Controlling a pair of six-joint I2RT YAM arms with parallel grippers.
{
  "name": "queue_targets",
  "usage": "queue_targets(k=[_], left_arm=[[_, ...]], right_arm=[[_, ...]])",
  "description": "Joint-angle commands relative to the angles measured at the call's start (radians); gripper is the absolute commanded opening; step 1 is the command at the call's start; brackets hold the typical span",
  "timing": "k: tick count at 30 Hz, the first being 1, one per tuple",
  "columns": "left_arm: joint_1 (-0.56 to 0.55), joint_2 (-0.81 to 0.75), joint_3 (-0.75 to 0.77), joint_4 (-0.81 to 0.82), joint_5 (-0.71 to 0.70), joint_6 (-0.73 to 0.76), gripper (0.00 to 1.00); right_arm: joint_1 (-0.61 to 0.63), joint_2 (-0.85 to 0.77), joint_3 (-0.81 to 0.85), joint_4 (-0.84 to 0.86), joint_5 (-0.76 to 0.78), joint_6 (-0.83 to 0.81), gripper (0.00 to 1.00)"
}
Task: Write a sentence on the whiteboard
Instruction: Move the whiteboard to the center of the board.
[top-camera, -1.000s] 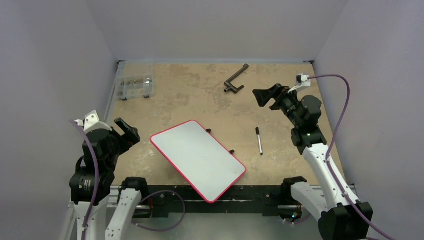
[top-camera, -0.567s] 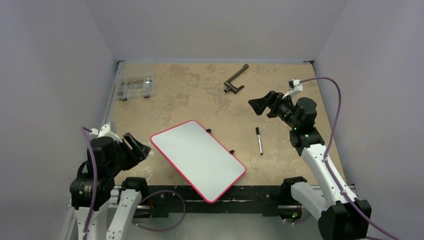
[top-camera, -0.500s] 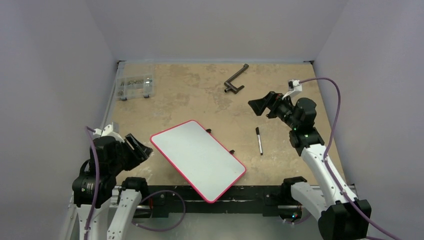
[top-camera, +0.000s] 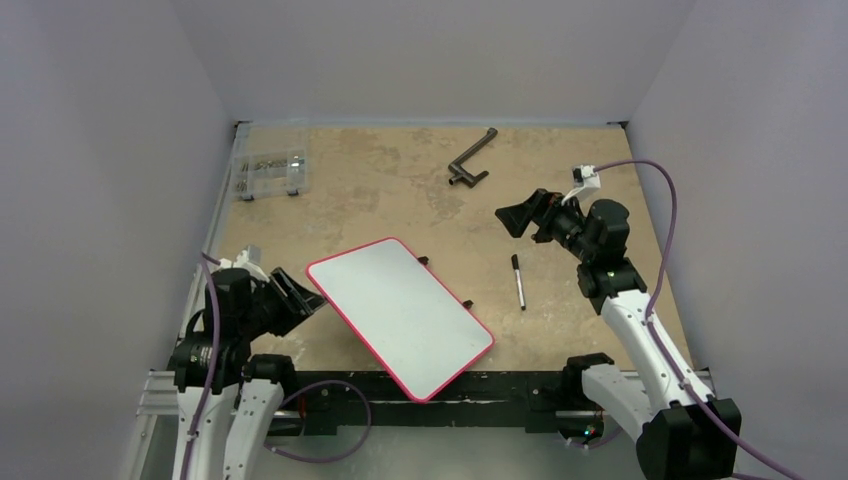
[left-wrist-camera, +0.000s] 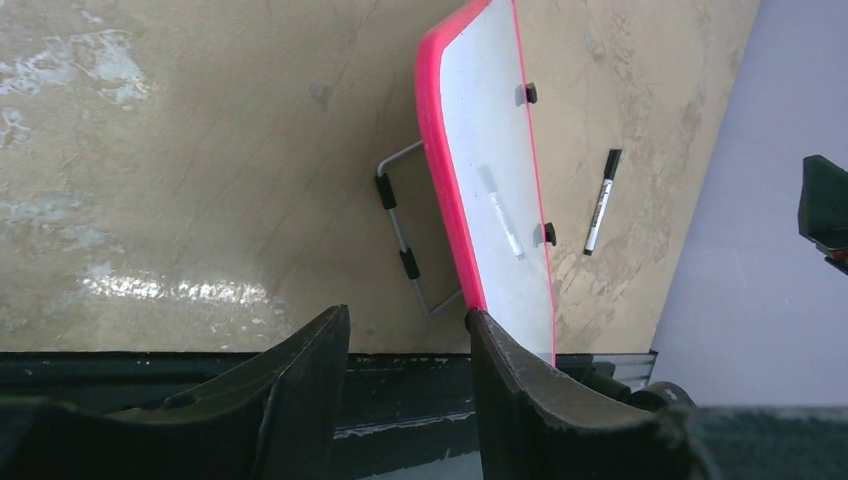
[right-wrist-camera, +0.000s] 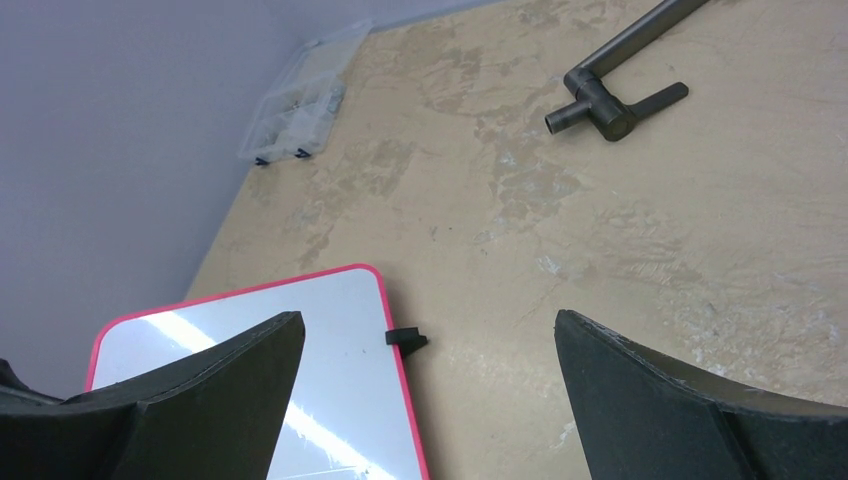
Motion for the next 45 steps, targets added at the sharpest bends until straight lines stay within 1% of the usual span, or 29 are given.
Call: queue_targets(k=[1,3,5,7,10,12,16,18,22,25,27,31,34,39,45], left_arm=[[0.005,-0.007,-0.012,0.096,0.04,-0.044,0.46],[0.005,0.008,0.005,0.088,0.038,-0.046,0.43],[0.004,0.027,0.045,0.046,0.03,-0.04,0.43],[0.004,0.031,0.11,-0.024,-0.007,-0.018,0.44],[0.004,0.012,0.167,-0.079,-0.077,0.013,0.45],[0.004,0.021,0.163,-0.077,-0.063,0.018,0.45],[0.005,0.029,0.053,0.039,0.051,-0.03,0.44],[0.004,0.011,-0.011,0.114,0.089,-0.071,0.41],[0.005,0.05,-0.087,0.221,0.13,-0.101,0.34],[0.001,0.081,-0.132,0.335,0.146,-0.129,0.24],[-0.006,0.109,-0.139,0.398,0.13,-0.141,0.17],[-0.027,0.206,-0.12,0.49,0.111,-0.133,0.08],[-0.058,0.297,-0.094,0.562,0.082,-0.112,0.01],[-0.112,0.486,-0.007,0.663,0.044,-0.07,0.0],[-0.2,0.795,0.224,0.719,-0.007,0.001,0.0]], right_arm=[[0.002,-0.017,-0.002,0.012,-0.022,-0.025,0.99],[0.001,-0.011,-0.002,0.015,-0.023,-0.024,0.99],[0.002,-0.003,-0.001,0.015,-0.029,-0.026,0.99],[0.001,0.002,0.001,0.014,-0.031,-0.029,0.99],[0.001,0.006,-0.001,0.012,-0.027,-0.036,0.99],[0.001,0.011,-0.007,0.025,-0.03,-0.032,0.99],[0.002,0.026,-0.012,0.034,-0.048,-0.018,0.99],[0.002,0.024,-0.01,0.028,-0.049,-0.021,0.99],[0.002,0.018,-0.008,0.014,-0.039,-0.035,0.99],[0.001,0.017,-0.013,0.015,-0.041,-0.031,0.99],[0.001,0.021,-0.017,0.013,-0.042,-0.028,0.99],[0.002,0.04,-0.015,-0.025,-0.029,-0.026,0.99],[0.001,0.06,-0.027,-0.058,-0.043,-0.013,0.95],[0.019,0.073,-0.09,-0.072,-0.078,0.025,0.92],[0.112,0.073,-0.11,-0.115,-0.027,0.042,0.91]])
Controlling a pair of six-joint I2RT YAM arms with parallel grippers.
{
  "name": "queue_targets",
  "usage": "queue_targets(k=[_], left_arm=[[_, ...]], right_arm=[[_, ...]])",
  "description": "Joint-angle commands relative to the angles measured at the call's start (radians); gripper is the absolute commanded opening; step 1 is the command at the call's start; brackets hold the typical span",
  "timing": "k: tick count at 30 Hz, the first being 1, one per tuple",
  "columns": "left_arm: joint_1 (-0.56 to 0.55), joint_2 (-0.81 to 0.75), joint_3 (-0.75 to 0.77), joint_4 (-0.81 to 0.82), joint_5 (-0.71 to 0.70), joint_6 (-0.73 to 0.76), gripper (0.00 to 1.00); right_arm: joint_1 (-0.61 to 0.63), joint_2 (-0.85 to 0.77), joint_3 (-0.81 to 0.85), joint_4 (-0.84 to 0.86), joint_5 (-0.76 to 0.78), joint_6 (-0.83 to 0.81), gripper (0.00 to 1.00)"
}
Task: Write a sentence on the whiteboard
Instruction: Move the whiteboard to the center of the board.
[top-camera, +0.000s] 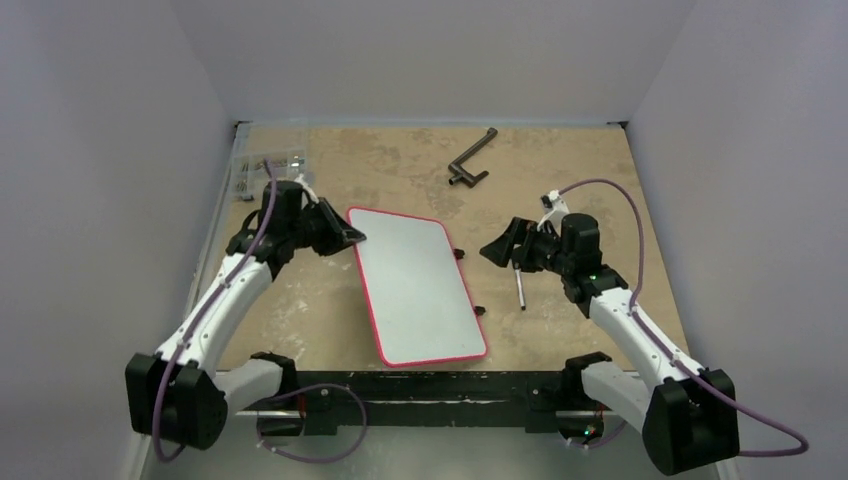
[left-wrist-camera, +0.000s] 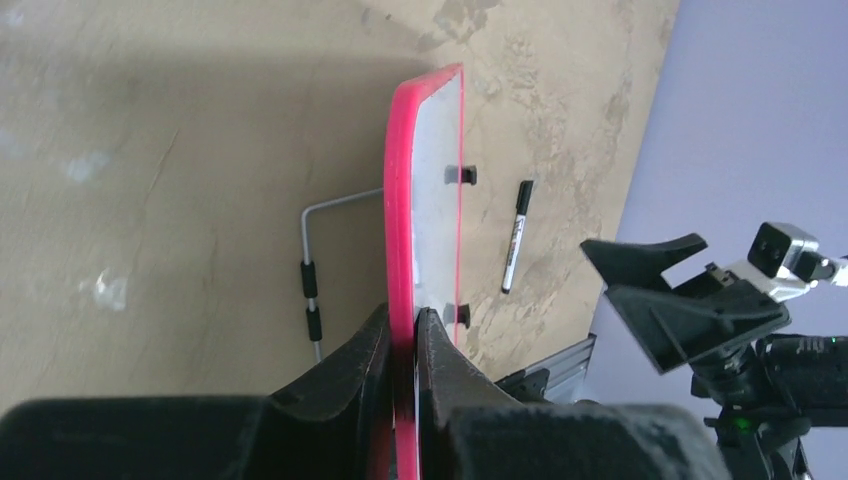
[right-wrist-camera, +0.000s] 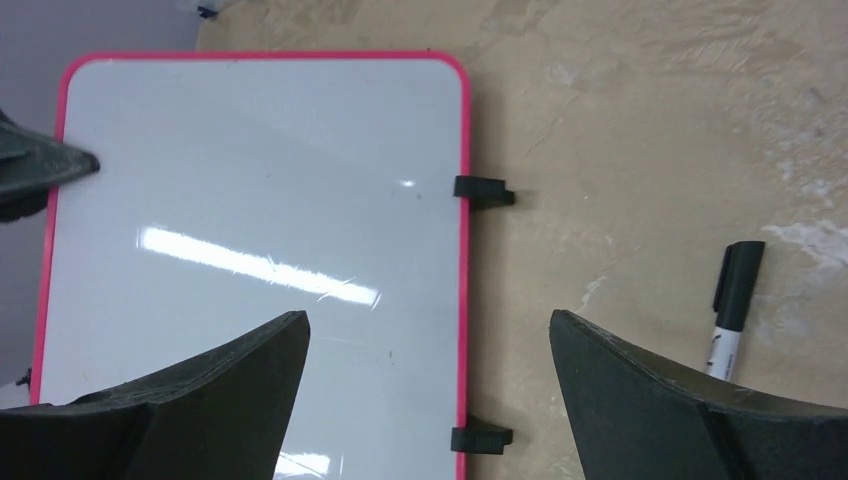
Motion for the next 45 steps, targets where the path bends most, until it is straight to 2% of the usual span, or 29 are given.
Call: queue_targets(k=[1,5,8,17,22,30,36,45], left_arm=[[-0.05,0.203,0.184,0.133,-0.07,0.107,0.0],[-0.057,0.413,0.335,0.233,0.06,0.148,0.0],[-0.081,0.547,0.47,0.244,0.115,0.188,0.0],[-0.173,0.902,1.002,0.003,0.242,0.407,0.0],[-0.193,1.015,1.161,-0.048,0.28,0.428,0.07],[-0.199,1.024,1.177,-0.11,0.225,0.465,0.22],[-0.199,1.018,1.192,-0.155,0.211,0.5,0.33],[-0.199,1.004,1.226,-0.183,0.196,0.504,0.41]], right_arm=[[0.058,-0.002,0.001,-0.023,0.013,0.025,0.9],[0.064,0.001,0.008,-0.054,0.016,0.007,0.89],[0.064,-0.012,0.02,-0.095,0.056,-0.015,0.89],[0.064,-0.034,0.035,-0.138,0.13,-0.023,0.92],[0.064,-0.065,0.046,-0.165,0.179,-0.017,0.93],[0.064,-0.134,0.056,-0.258,0.401,0.013,0.94],[0.063,-0.126,0.024,-0.313,0.612,0.082,0.92],[0.064,-0.01,-0.039,-0.247,0.605,0.123,0.77]])
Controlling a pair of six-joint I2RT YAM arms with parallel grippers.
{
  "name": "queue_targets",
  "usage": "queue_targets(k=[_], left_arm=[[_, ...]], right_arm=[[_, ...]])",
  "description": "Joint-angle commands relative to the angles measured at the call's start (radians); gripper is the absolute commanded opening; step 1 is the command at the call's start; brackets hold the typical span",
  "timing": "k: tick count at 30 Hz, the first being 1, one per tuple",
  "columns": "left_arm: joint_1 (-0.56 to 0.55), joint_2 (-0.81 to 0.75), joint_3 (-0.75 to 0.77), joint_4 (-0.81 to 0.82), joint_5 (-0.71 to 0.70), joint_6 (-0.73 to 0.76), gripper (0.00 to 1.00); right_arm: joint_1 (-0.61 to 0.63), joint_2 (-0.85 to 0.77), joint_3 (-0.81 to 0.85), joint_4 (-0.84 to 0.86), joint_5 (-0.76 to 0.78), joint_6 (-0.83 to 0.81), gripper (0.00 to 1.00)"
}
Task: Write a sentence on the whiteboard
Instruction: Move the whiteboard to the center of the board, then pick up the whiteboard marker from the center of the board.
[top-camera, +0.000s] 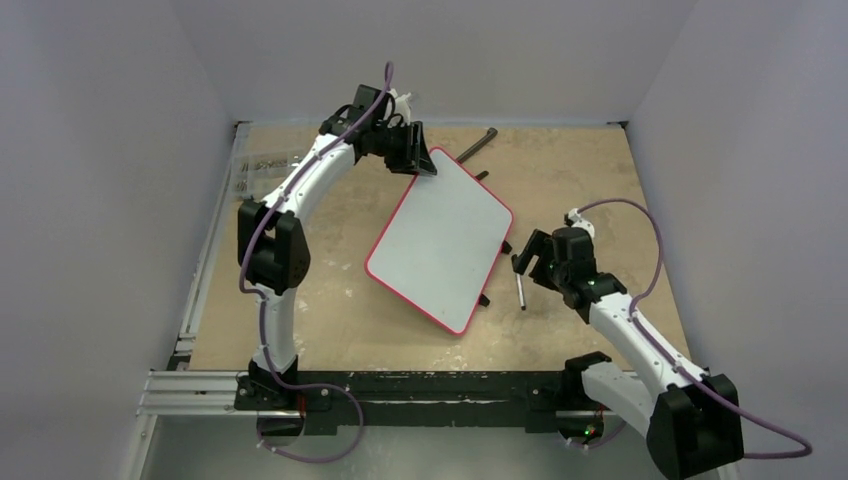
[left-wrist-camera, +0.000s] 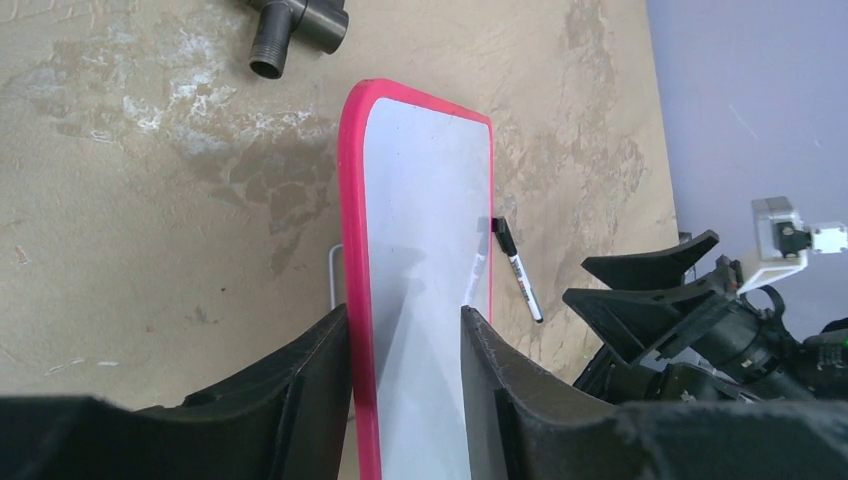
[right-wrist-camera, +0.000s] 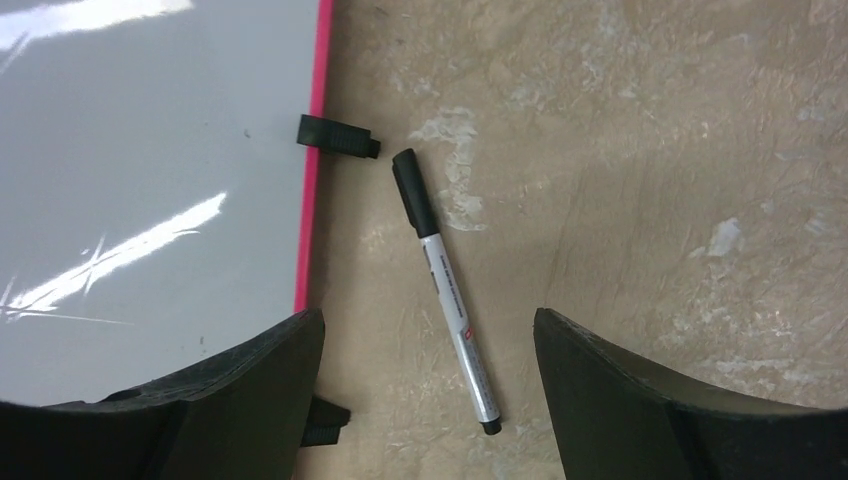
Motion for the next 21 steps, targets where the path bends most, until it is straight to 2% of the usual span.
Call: queue_targets(k=[1,9,16,21], left_arm=[[-0.005,-0.039,0.079,-0.005,-0.001,0.02,0.41],[0.0,-0.051,0.107,-0.051,-0.048,0.019,0.51],[0.02,-0.121,0.087,-0.099,-0.09,0.04,0.52],[0.022,-0.237,-0.012,-0.104,-0.129,0.048,0.52]], right_arm=[[0.002,0.055,-0.019,0.048,0.028,0.024,0.75],[0.002,0.171,-0.035,0.111,-0.003,0.027,0.57],[0.002,0.269,-0.019,0.137,-0.038,0.015,0.39],[0.009,0.332,0.02,0.118,-0.019,-0.003,0.36]])
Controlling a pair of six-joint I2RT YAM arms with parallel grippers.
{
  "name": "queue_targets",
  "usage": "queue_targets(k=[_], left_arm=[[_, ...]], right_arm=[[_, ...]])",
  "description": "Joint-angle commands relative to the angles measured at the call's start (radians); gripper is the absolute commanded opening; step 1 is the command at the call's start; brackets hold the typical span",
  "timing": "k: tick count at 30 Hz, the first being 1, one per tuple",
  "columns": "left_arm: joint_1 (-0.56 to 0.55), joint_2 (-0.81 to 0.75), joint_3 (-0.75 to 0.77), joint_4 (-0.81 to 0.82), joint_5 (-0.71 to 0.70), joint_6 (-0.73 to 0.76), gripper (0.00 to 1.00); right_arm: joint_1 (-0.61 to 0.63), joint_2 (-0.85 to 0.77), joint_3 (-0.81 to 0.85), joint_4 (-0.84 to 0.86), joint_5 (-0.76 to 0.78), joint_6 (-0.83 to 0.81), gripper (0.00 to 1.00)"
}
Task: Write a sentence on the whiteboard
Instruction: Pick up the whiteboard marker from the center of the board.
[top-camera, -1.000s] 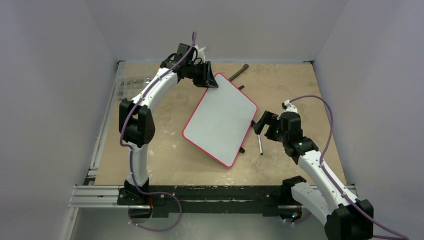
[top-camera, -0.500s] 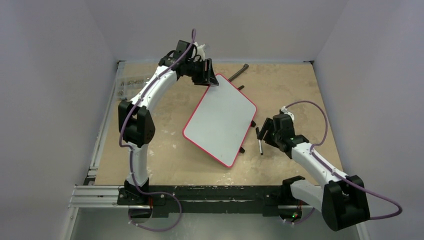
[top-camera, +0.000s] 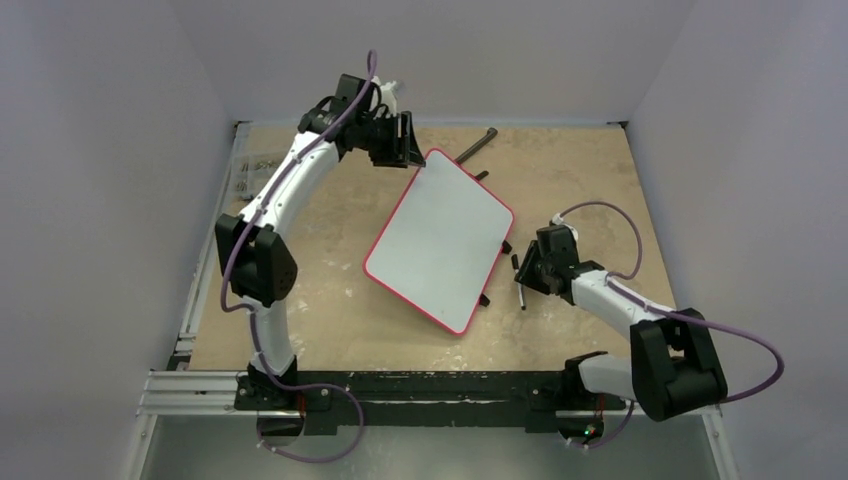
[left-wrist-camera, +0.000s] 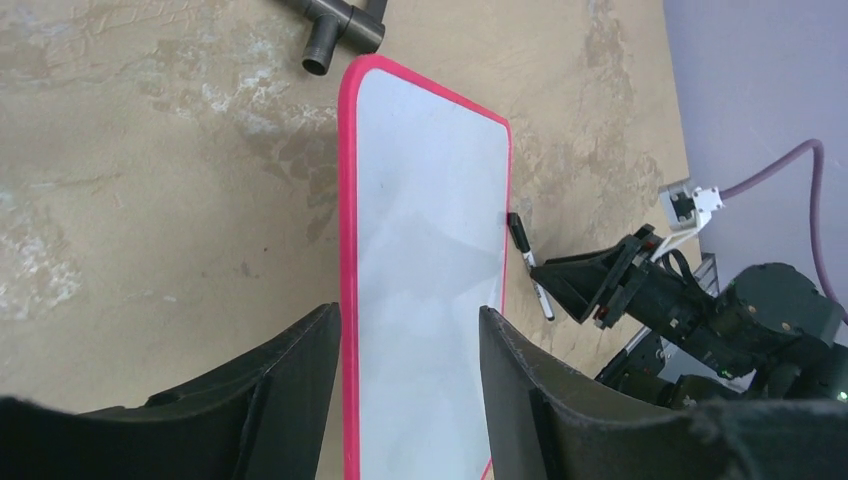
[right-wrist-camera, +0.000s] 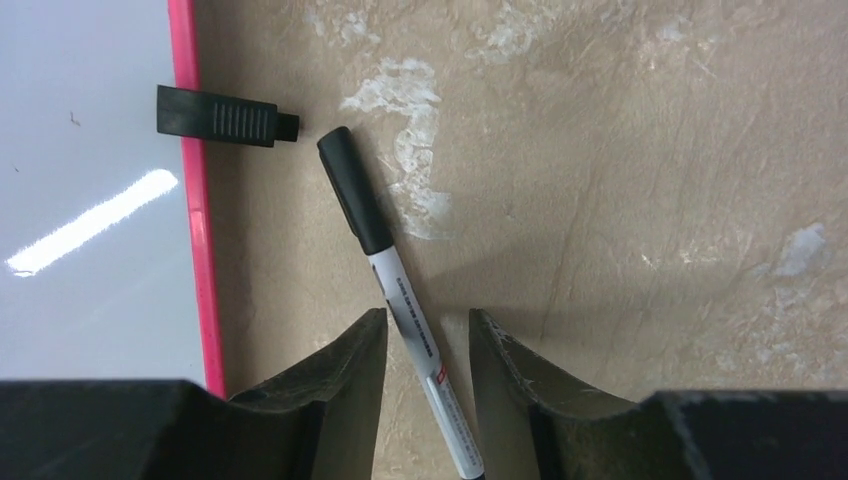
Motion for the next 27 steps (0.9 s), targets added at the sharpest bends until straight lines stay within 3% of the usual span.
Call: queue_targets(k=[1,7,22,26,27], left_arm=[[0.008,-0.185,-0.073,0.003,-0.047,0.025,0.52],[0.008,-0.341,-0.219,0.008,-0.104,0.026,0.53],[0.008,-0.706,-0.591,0.059,-0.146,0.0,0.52],[0.007,-0.742,-0.606,0.044,-0.157,0.017,0.53],[0.007,-0.746,-0.607,0.042,-0.157,0.021,0.53]], right_arm=[[0.012,0.051,0.049,0.003,0.019,-0.019,0.35],[0.024,0.091,0.072,-0.02,0.043,-0.017,0.23],[0.122,0.248,0.197,-0.159,0.148,-0.028,0.22],[0.136,0.281,0.22,-0.192,0.171,-0.016,0.01],[0.137,0.283,0.222,-0.2,0.171,-0.013,0.0]])
